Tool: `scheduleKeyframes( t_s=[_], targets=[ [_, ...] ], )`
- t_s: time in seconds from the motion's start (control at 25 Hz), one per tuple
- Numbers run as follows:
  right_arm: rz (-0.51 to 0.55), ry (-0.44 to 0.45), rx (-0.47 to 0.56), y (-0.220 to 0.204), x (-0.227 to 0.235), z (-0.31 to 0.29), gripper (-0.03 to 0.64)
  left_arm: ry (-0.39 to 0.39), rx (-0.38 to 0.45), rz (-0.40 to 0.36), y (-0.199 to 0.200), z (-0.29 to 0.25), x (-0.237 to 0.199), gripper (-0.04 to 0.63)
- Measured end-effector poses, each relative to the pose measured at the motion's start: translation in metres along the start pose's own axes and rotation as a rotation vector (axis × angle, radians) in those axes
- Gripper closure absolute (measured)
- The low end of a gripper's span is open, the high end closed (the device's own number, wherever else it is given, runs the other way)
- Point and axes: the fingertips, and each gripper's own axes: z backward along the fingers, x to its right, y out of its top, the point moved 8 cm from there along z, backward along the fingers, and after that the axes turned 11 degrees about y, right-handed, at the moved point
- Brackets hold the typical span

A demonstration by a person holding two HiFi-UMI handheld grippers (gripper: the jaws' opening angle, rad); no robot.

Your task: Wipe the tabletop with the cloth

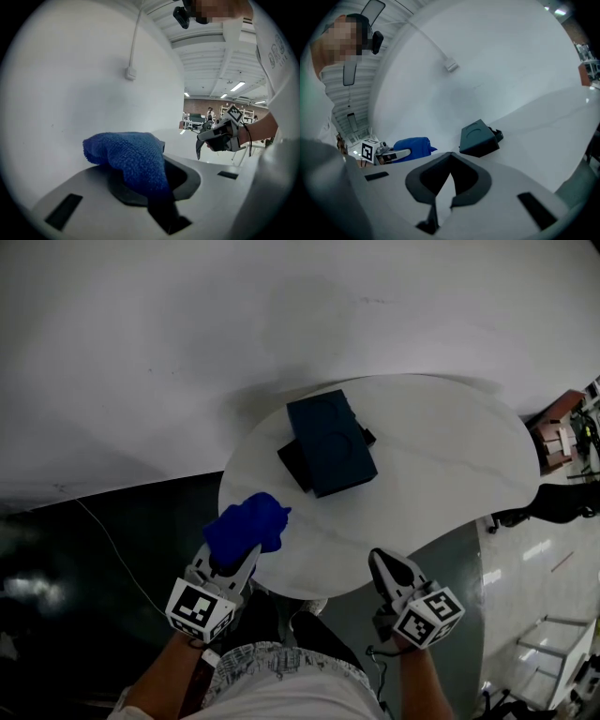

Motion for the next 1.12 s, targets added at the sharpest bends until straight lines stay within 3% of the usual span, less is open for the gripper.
scheduleKeyframes(
  t_s=[0.64, 0.92, 1.12],
  targets=[
    [-0.068, -0.111, -0.038, -0.019, -0.011, -0.075, 0.611, -0.113, -0.102, -0.015, -0.048, -0.054, -0.09, 0.518],
    [-0.088, -0.144, -0.057, -0.03, -0.012, -0.108, 0.611, -0.1, -0.14, -0.03, -0.075, -0.073, -0.141, 0.518],
    [-0.11, -0.155, -0.08, -0.042, -0.013, -0.117, 0.611, -0.069, -0.163, -0.092, -0.09, -0.081, -0.163, 0.518]
  ],
)
